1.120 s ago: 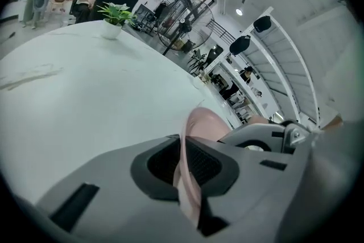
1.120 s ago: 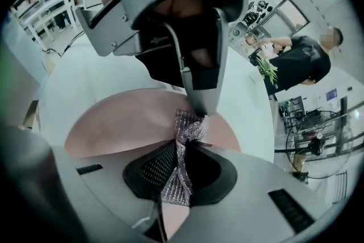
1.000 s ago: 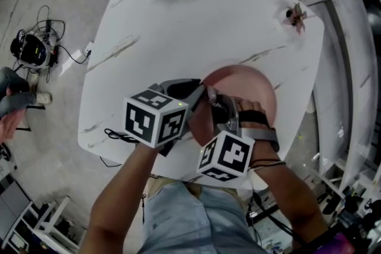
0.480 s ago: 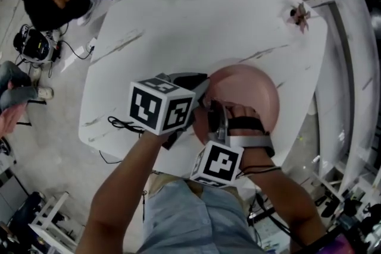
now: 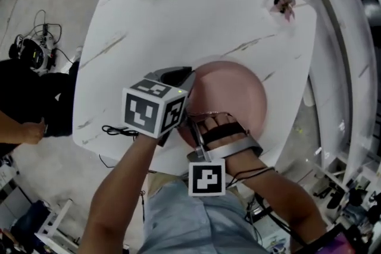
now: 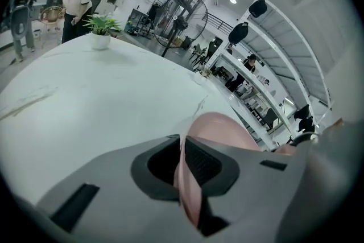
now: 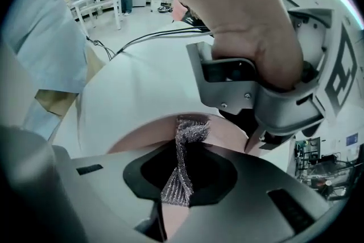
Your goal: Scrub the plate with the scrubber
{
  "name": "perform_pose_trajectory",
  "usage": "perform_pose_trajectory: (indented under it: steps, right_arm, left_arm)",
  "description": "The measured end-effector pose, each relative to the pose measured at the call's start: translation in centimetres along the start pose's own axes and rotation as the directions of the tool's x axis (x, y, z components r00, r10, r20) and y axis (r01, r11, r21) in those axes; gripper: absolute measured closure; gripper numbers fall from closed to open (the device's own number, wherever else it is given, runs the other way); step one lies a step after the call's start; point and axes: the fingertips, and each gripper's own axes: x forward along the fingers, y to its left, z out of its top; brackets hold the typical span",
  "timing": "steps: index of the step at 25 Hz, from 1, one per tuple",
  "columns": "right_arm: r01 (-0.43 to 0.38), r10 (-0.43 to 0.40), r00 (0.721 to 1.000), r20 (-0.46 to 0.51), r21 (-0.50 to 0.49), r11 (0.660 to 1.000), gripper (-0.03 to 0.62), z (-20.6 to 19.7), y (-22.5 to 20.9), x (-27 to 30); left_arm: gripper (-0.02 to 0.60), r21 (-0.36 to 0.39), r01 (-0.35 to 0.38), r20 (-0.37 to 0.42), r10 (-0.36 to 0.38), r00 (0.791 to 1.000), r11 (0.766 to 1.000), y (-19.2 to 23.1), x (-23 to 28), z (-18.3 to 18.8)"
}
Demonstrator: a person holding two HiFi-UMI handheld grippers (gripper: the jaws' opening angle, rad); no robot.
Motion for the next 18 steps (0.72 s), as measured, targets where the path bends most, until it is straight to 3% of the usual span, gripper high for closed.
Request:
perform_pose_trajectory:
  steps: [5, 11, 14, 18]
  right_arm:
    - [-0.092, 0.091, 0.995, 0.037, 0.006, 0.996, 0.522, -0.4, 2.8, -1.0]
    - [-0.249, 0.257, 0.965, -0.052, 0.126, 0.960, 0.525, -3.5, 5.9, -2.3]
    - [-0.274, 0.301, 0.947, -0.114, 0.207, 0.939, 0.525, -5.9, 6.3, -2.7]
    - [-0.240, 0.313, 0.934, -0.171, 0.349, 0.906, 0.525, -8.9, 5.6, -3.0]
  left_arm:
    - [0.552, 0.040, -0.055, 0.017, 0.055, 0.998, 0.998, 0.0, -0.2, 0.0]
    - [0.554, 0.027, -0.087, 0.037, 0.085, 0.996, 0.996, 0.4, -0.5, -0.1]
    - [0.560, 0.028, -0.106, 0.037, 0.105, 0.994, 0.994, 0.7, -0.9, -0.4]
    - [0.565, 0.011, -0.122, 0.035, 0.122, 0.992, 0.992, 1.0, -1.3, -0.8]
